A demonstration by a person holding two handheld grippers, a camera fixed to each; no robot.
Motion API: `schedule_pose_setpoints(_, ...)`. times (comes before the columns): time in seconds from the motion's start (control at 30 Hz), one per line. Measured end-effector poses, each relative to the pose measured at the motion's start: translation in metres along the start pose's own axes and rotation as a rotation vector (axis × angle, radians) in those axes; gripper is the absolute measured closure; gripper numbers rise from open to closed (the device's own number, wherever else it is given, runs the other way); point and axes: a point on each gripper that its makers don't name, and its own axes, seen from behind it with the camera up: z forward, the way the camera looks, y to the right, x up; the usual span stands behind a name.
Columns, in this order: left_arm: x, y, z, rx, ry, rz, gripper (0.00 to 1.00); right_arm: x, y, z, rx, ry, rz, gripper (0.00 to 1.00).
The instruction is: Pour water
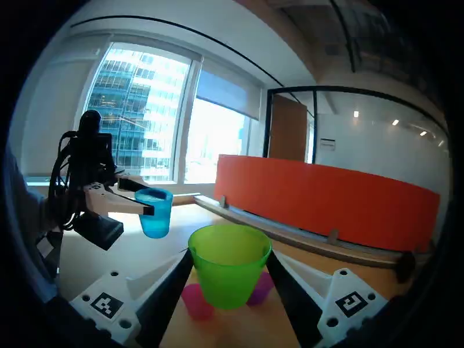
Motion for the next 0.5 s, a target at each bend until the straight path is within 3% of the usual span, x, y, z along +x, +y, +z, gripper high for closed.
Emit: schedule_pose_setpoints(0.5,0.026,0.001,-0.003,0.004,0.046,0.049,0.12,-0.003,-0.022,0.009,0.051,0.003,-0.001,0.08)
